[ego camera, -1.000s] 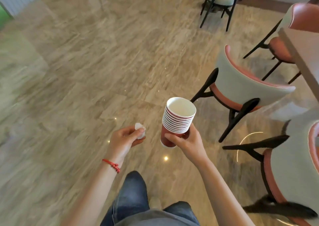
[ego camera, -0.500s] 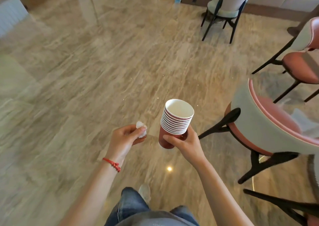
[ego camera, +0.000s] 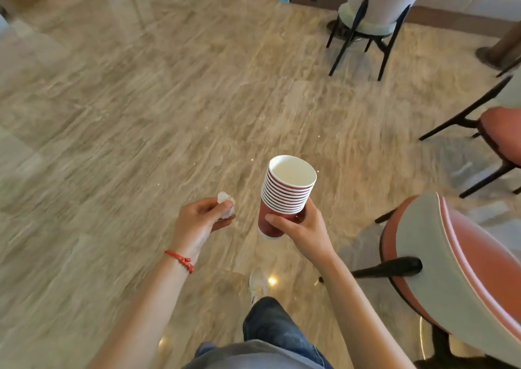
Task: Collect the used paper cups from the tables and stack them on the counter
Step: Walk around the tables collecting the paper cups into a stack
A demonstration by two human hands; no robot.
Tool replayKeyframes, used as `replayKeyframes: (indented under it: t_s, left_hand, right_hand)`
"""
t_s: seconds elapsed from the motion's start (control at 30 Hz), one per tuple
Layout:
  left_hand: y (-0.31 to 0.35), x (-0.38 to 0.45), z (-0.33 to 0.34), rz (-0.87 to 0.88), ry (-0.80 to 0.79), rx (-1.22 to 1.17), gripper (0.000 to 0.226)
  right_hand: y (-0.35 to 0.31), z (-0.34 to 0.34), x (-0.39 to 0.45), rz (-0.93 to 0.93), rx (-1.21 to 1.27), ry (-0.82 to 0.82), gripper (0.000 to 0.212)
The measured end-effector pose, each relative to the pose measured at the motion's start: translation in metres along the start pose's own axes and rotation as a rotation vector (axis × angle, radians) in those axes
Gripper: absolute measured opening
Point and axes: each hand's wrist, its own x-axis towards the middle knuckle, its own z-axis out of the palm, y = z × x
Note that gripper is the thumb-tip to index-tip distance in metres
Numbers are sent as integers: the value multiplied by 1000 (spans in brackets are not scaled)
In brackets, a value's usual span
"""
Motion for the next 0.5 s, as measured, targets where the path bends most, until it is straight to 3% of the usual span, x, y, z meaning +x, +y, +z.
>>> replayKeyframes:
  t_s: [0.5]
  left_hand:
    - [121,280,73,49,37,-22,5]
  right_hand:
    - [-53,-18,324,-8,4,-40,51]
